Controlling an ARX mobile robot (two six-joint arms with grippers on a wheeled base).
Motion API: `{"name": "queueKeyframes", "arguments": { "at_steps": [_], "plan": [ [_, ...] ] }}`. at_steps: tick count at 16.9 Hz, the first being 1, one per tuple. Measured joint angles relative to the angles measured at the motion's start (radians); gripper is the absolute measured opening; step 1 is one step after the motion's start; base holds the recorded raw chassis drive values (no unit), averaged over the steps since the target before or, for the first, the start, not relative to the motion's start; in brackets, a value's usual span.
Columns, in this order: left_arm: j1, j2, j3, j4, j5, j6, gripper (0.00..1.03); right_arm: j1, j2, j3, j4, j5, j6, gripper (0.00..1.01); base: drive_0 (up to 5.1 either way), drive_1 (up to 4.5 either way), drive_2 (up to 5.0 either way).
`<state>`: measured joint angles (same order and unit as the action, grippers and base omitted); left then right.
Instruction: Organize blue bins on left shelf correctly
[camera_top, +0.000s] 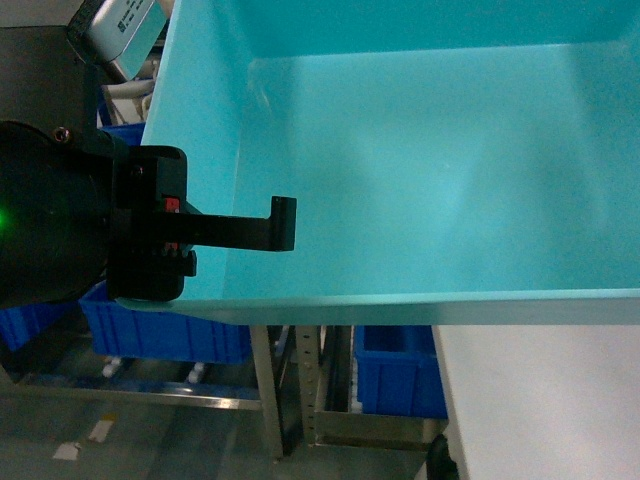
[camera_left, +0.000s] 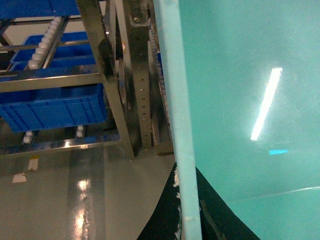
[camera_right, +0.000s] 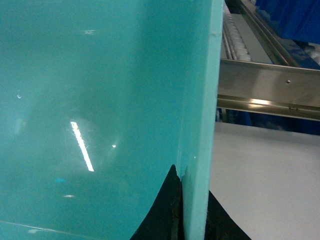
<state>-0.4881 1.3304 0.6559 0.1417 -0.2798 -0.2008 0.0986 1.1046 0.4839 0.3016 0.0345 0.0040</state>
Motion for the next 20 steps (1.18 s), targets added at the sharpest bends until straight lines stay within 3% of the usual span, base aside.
{"name": "queueKeyframes", "arguments": {
  "at_steps": [20],
  "plan": [
    [0.0,0.0,0.0,0.0,-0.001,0.0,0.02,0.0,0.0,0.0,0.004,0.0,0.0,0.02,-5.0,2.42,2.4]
  ]
}}
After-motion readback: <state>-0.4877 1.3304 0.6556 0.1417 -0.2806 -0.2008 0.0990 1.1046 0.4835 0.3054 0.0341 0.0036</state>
